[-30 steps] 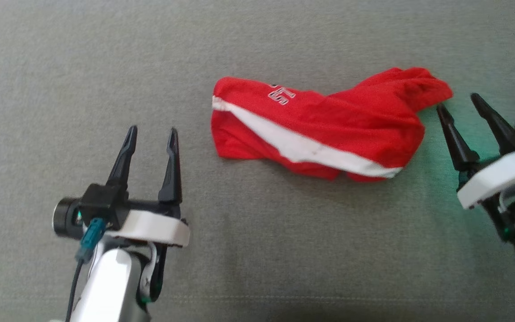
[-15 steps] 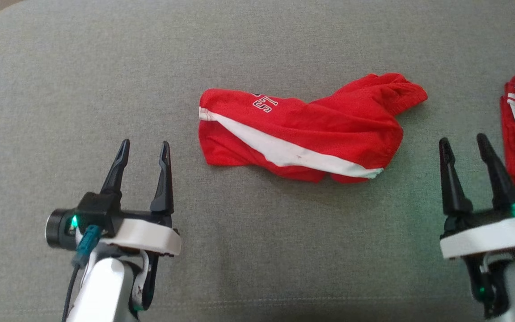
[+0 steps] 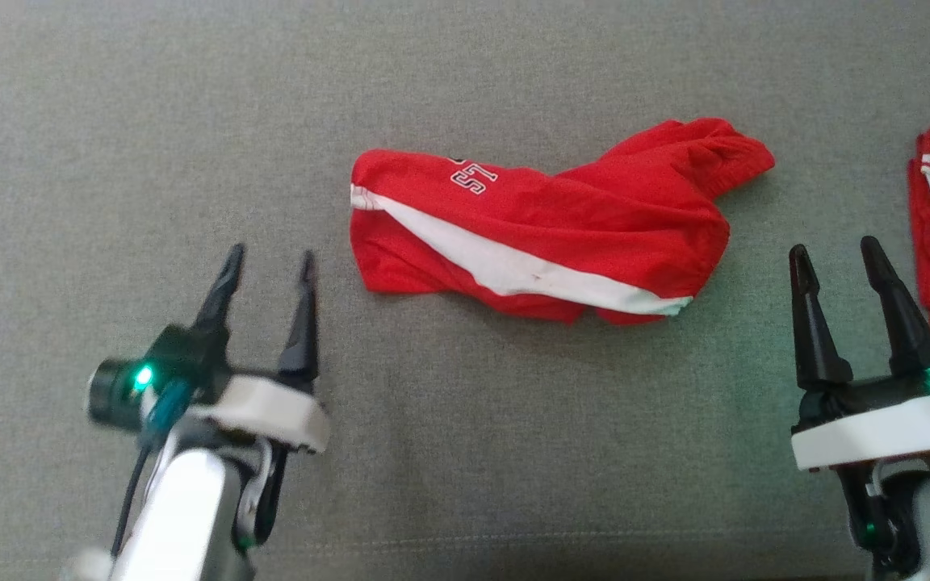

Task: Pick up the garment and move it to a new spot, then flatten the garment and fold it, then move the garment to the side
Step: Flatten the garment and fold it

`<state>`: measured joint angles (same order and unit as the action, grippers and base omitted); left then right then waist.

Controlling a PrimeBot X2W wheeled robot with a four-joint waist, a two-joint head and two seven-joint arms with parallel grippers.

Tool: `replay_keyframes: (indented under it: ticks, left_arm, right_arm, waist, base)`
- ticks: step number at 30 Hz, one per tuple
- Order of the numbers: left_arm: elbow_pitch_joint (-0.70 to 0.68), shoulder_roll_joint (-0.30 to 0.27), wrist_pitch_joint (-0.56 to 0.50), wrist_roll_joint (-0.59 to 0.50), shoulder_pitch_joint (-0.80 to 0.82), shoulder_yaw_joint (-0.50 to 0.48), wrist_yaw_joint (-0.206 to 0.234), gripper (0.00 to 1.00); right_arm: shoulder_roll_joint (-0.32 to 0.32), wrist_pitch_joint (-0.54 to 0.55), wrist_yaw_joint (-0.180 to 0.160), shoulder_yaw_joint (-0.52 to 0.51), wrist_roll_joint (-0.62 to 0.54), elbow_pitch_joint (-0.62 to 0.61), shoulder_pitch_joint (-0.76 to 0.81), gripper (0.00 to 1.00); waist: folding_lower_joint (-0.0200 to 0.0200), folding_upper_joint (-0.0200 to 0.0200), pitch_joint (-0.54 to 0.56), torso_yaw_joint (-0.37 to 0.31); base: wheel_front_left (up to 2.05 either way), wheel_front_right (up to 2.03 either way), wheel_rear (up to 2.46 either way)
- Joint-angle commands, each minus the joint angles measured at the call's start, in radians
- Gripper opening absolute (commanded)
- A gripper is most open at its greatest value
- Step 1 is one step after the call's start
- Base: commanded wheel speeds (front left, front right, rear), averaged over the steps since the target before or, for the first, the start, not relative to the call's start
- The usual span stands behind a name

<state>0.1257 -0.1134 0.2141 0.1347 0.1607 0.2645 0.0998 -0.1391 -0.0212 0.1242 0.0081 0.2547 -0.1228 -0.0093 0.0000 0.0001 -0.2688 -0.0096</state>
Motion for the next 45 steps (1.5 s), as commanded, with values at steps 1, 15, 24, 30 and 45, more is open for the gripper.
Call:
replay_keyframes:
  ticks: [1,15,24,30,45]
  left_arm:
    - [-0.019,-0.015,-0.04,0.009,0.082,-0.013,-0.026,1.0]
    - [0.209,-0.008,-0.461,0.19,0.375,-0.029,-0.141,1.0]
    - [0.263,-0.011,-0.482,0.217,0.412,-0.027,-0.158,0.0]
    - [0.282,-0.018,-0.479,0.224,0.418,-0.022,-0.163,0.0]
    - [0.283,-0.021,-0.445,0.211,0.43,-0.001,-0.142,0.0]
  right_arm:
    - [-0.003,0.006,0.007,0.019,-0.006,-0.043,-0.009,1.0]
    - [-0.002,0.002,0.007,0.04,0.006,-0.021,-0.045,1.0]
    - [-0.002,-0.005,0.007,0.041,0.007,-0.012,-0.053,1.0]
    - [-0.012,-0.001,0.007,0.048,0.007,-0.009,-0.06,1.0]
    - [-0.165,0.074,0.007,0.341,0.01,0.088,-0.112,1.0]
  waist:
    - [0.0,-0.0001,-0.014,-0.002]
    - [0.0,-0.0001,-0.079,-0.056]
    - [0.0,-0.0001,-0.089,-0.061]
    - [0.0,-0.0001,-0.086,-0.062]
    - [0.0,-0.0001,-0.092,-0.041]
  base:
    - [0.0,0.0,0.0]
    - [0.0,0.0,0.0]
    - [0.0,0.0,0.0]
    - [0.0,0.0,0.0]
    - [0.0,0.0,0.0]
